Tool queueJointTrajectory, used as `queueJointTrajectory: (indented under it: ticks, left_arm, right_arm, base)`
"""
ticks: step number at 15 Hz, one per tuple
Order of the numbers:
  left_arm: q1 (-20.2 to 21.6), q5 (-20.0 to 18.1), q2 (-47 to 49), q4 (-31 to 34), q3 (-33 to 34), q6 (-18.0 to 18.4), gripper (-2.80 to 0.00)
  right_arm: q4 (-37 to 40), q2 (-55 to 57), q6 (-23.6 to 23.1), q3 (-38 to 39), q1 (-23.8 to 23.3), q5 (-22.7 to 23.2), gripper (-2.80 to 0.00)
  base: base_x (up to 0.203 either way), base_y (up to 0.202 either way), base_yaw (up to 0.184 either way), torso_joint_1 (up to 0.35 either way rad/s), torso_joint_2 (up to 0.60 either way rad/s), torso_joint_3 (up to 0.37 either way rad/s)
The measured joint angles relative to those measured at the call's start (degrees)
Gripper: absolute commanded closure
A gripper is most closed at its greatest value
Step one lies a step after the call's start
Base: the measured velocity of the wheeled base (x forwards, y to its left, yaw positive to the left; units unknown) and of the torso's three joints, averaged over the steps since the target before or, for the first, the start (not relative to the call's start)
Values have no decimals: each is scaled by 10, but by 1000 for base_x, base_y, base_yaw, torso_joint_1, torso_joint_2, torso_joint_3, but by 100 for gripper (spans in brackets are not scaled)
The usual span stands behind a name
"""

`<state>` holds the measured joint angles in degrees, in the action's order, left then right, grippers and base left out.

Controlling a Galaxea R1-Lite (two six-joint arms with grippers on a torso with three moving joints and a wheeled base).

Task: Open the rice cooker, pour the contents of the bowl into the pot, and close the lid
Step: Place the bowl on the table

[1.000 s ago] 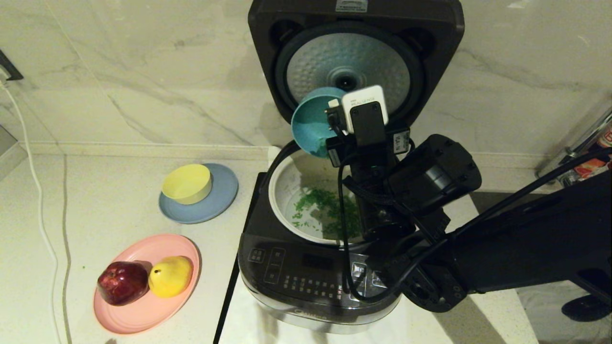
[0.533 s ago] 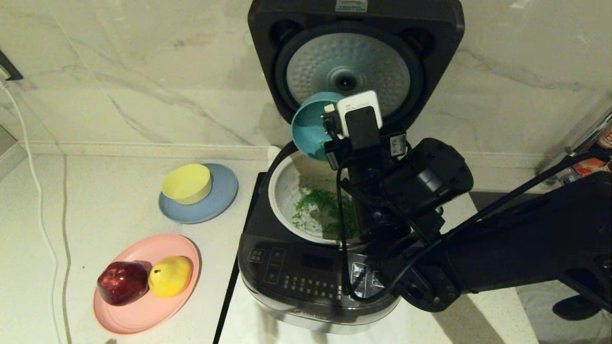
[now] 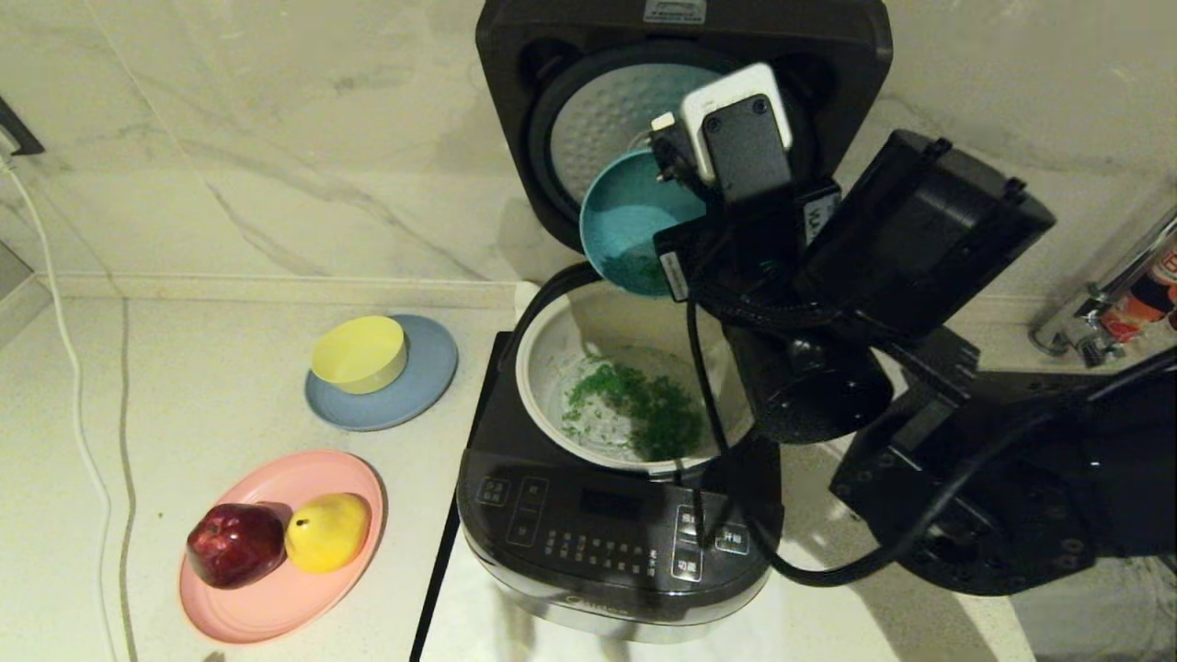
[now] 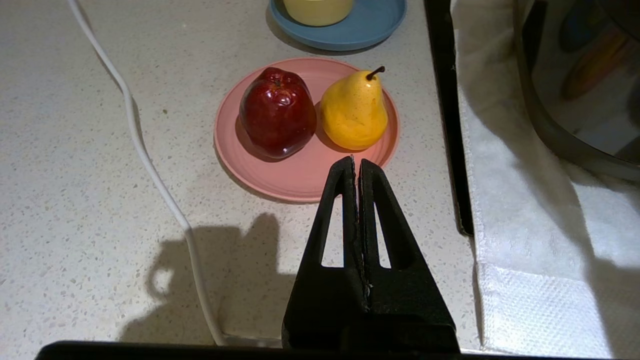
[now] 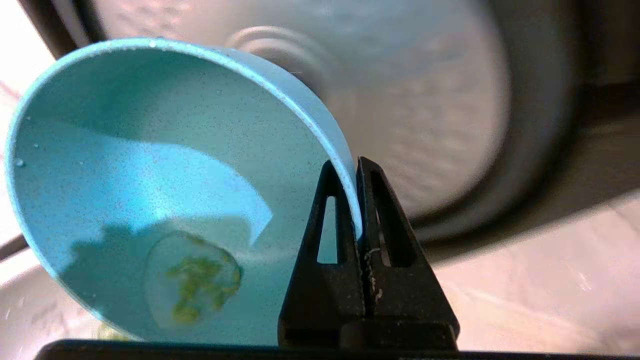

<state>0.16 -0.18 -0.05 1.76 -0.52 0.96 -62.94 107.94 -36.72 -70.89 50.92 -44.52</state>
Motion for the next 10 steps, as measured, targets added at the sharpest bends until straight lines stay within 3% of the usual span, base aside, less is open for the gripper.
queueJointTrajectory:
  ticks: [4, 8, 10]
  left_arm:
    - [0, 0, 0, 0, 0, 0, 0]
    - [0, 0, 0, 0, 0, 0, 0]
    - [0, 0, 0, 0, 0, 0, 0]
  right_arm:
    - [202, -99, 82, 6, 27, -21, 0]
    - [508, -209, 248, 0, 52, -24, 0]
    - [660, -265, 347, 0, 56, -2, 0]
  base:
    - [0, 0, 0, 0, 0, 0]
    - [0, 0, 0, 0, 0, 0]
    - [0, 0, 0, 0, 0, 0]
